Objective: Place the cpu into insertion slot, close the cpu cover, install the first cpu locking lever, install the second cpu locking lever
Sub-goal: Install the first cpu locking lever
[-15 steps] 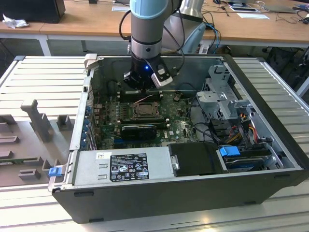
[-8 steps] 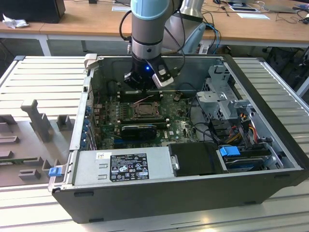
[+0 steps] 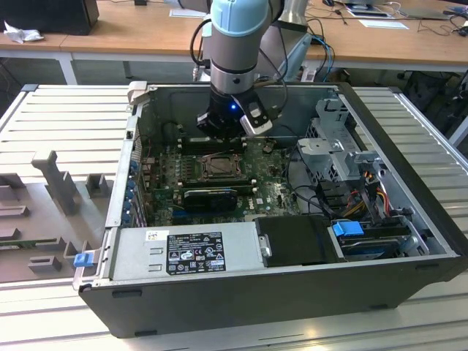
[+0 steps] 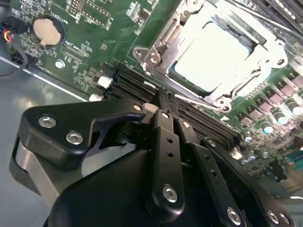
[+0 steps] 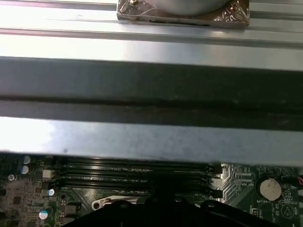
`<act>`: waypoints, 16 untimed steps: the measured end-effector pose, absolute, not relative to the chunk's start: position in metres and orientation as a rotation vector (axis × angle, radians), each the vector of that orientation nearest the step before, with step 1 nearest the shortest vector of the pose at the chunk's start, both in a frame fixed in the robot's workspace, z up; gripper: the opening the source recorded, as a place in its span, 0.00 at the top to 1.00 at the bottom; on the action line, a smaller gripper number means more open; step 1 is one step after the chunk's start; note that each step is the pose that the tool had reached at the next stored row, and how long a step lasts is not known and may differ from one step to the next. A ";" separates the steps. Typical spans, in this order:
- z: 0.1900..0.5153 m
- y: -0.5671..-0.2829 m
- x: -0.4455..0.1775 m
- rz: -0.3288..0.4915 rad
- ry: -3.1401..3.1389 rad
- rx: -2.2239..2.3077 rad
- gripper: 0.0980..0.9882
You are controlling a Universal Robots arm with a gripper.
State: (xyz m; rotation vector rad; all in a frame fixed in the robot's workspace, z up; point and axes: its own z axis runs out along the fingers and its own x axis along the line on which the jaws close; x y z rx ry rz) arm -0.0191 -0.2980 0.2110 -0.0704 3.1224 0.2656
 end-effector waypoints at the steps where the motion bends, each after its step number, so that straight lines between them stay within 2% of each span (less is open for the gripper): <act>1: 0.210 -0.298 -0.017 0.266 3.122 -0.071 0.99; 16: 0.206 -0.298 -0.016 0.236 3.125 -0.073 0.99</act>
